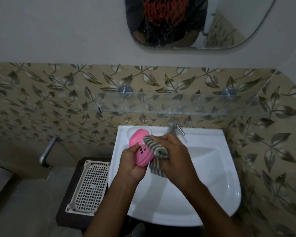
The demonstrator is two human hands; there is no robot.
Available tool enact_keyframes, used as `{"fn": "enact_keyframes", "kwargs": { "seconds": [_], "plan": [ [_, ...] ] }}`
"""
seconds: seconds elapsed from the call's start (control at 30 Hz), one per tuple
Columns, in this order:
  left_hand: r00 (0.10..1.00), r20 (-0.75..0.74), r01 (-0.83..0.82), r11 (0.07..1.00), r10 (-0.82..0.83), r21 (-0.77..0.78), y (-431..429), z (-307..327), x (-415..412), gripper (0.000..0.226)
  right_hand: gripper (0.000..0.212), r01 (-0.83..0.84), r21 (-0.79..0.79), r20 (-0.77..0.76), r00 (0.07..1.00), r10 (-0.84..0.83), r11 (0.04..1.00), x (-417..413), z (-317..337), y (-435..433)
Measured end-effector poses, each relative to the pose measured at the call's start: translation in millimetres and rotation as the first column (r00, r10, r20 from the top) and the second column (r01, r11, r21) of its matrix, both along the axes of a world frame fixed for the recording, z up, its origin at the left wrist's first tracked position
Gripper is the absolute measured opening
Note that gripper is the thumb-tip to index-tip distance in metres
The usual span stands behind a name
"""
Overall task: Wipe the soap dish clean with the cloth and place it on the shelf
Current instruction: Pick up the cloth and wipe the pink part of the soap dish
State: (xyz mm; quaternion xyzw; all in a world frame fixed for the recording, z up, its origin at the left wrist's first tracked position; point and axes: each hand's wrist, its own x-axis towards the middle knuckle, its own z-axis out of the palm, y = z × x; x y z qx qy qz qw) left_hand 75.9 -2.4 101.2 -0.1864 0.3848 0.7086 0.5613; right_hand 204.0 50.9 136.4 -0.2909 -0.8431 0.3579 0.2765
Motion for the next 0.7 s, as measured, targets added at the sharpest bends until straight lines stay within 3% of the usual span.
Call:
{"fn": "enact_keyframes", "kwargs": {
  "seconds": [0.23, 0.3, 0.37, 0.47, 0.5, 0.53, 0.63, 0.7],
  "plan": [
    [0.978, 0.007, -0.206, 0.975, 0.206, 0.079, 2.8, 8.5, 7.0, 0.051, 0.036, 0.237, -0.125, -0.150, 0.955, -0.255, 0.963, 4.5, -27.4, -7.6],
    [0.975, 0.057, -0.219, 0.962, 0.213, 0.164, 5.6, 13.2, 8.9, 0.064, 0.026, 0.280, -0.281, -0.144, 0.933, -0.328, 0.918, -0.4, -32.9, -13.5],
    [0.976, 0.097, -0.212, 0.951, 0.195, 0.225, 8.6, 16.4, 12.0, 0.070, 0.013, 0.330, -0.492, -0.084, 0.903, -0.421, 0.806, -7.1, -37.5, -16.2],
    [0.982, 0.043, -0.187, 0.943, 0.182, 0.275, 10.0, 18.1, 13.8, 0.037, 0.010, 0.339, -0.698, -0.029, 0.867, -0.498, 0.630, -9.2, -39.7, -15.3],
    [0.984, -0.010, -0.166, 0.950, 0.175, 0.265, 11.7, 19.6, 13.7, 0.020, 0.008, 0.337, -0.723, -0.019, 0.863, -0.505, 0.603, -9.4, -39.1, -14.3],
    [0.979, -0.064, -0.173, 0.955, 0.194, 0.242, 14.0, 21.7, 13.7, 0.018, 0.007, 0.343, -0.729, -0.011, 0.859, -0.512, 0.592, -9.5, -38.1, -13.2],
    [0.948, -0.244, -0.181, 0.976, 0.206, 0.120, 21.0, 16.2, 15.7, 0.076, 0.005, 0.362, -0.702, 0.011, 0.867, -0.499, 0.613, -15.7, -34.5, -12.0],
    [0.925, -0.322, -0.187, 0.979, 0.201, 0.076, 24.3, 18.2, 23.2, 0.100, 0.013, 0.292, -0.713, -0.019, 0.901, -0.434, 0.638, -23.2, -31.2, -17.1]
  ]
}}
